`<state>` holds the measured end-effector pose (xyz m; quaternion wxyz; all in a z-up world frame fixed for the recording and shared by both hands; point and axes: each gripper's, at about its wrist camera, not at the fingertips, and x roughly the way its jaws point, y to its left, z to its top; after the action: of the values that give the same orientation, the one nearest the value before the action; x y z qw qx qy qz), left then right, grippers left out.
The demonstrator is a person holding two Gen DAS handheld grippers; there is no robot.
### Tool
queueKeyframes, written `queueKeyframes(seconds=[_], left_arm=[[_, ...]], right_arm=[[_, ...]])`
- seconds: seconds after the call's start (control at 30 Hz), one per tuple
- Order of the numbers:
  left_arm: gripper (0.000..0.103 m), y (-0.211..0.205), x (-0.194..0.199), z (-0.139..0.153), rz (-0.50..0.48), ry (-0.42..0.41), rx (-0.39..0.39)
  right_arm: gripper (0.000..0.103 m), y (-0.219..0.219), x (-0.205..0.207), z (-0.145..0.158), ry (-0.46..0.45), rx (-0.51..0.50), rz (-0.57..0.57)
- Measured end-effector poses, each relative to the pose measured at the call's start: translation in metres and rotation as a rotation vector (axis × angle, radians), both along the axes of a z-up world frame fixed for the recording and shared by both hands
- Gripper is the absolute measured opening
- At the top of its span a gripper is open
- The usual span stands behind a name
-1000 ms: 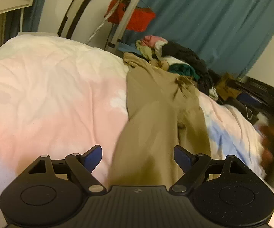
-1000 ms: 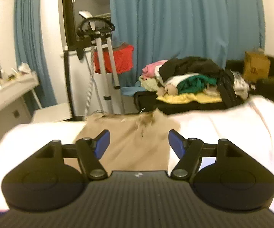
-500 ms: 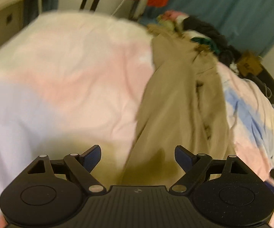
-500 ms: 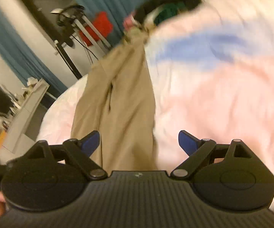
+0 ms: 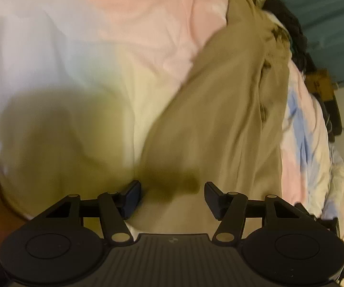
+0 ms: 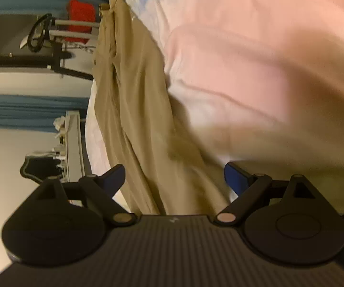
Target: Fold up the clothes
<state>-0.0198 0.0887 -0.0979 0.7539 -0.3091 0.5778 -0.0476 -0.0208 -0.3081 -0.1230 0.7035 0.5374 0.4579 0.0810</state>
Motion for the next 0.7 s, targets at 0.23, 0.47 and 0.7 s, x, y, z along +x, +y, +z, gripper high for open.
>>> queueKeyframes(seconds=[0.23,0.47,0.7], left_arm=[[0.053,-0.013,-0.008,-0.003,-0.037,0.062,0.024],[0.019,-0.018,-0.011,0.004,-0.054,0.035,0.09],[0.008,-0.002,-0.026,0.035,-0.016,-0.087,0.005]], right_arm=[[0.09,0.021,0.003,0.01,0.032,-0.151,0.072],[0.066,0.066,0.008,0.028,0.019,-0.435,0.244],[0.011,0.072,0.0,0.055,-0.043,-0.472,0.265]])
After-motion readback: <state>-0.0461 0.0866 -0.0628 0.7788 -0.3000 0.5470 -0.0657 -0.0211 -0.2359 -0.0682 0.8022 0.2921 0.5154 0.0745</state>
